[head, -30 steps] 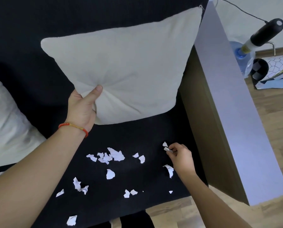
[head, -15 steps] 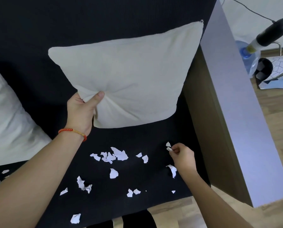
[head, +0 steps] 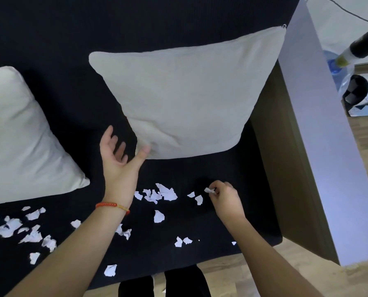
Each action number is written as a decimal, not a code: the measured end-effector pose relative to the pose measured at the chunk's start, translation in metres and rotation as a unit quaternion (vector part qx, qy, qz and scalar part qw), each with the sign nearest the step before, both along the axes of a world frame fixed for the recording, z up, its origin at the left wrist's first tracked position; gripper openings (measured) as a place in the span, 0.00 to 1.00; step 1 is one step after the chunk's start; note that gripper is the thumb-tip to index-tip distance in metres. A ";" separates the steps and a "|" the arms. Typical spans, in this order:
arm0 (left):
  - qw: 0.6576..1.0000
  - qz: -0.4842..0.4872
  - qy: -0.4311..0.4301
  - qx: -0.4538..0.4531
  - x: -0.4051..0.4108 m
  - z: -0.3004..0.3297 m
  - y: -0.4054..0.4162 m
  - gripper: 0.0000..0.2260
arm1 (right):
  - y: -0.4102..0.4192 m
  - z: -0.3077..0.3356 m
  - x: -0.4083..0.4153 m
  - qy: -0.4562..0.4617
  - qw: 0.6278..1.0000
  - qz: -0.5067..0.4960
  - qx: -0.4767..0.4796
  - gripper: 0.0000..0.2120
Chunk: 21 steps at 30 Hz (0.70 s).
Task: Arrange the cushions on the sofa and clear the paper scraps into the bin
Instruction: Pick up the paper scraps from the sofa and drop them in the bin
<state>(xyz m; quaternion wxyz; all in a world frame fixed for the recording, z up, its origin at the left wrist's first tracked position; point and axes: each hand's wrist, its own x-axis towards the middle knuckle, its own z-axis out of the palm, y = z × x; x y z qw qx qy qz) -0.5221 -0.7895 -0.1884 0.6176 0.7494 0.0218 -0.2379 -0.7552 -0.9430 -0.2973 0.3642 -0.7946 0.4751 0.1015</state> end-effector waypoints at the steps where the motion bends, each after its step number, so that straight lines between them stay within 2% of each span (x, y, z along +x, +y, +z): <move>1: 1.000 0.007 -0.002 0.011 -0.009 0.001 0.006 0.39 | 0.009 0.000 0.006 0.000 1.000 0.007 0.002 0.03; 4: 0.997 0.078 0.008 0.021 -0.033 0.002 0.020 0.32 | 0.035 -0.002 0.021 0.011 1.000 0.001 0.020 0.05; 6: 0.990 0.129 0.044 0.035 -0.049 0.001 0.034 0.27 | 0.053 -0.004 0.030 0.003 0.999 -0.009 0.037 0.05; 8: 0.984 0.145 0.090 0.057 -0.067 -0.002 0.051 0.24 | 0.067 -0.005 0.036 -0.013 0.998 -0.011 0.068 0.05; 10: 0.976 0.145 0.141 0.078 -0.084 -0.007 0.070 0.21 | 0.076 -0.003 0.038 -0.028 0.994 -0.012 0.100 0.08; 13: 0.959 0.134 0.230 0.098 -0.107 -0.012 0.099 0.16 | 0.067 0.010 0.027 -0.057 0.990 -0.093 0.085 0.11; 17: 0.933 0.094 0.331 0.107 -0.132 -0.015 0.123 0.10 | 0.033 0.026 -0.029 -0.043 0.973 -0.224 -0.031 0.13; 19: 0.923 0.077 0.361 0.111 -0.137 -0.019 0.124 0.09 | 0.017 0.024 -0.060 -0.001 0.959 -0.280 -0.031 0.15; 21: 0.915 0.065 0.382 0.112 -0.138 -0.025 0.120 0.10 | 0.010 0.017 -0.077 0.048 0.950 -0.307 0.009 0.15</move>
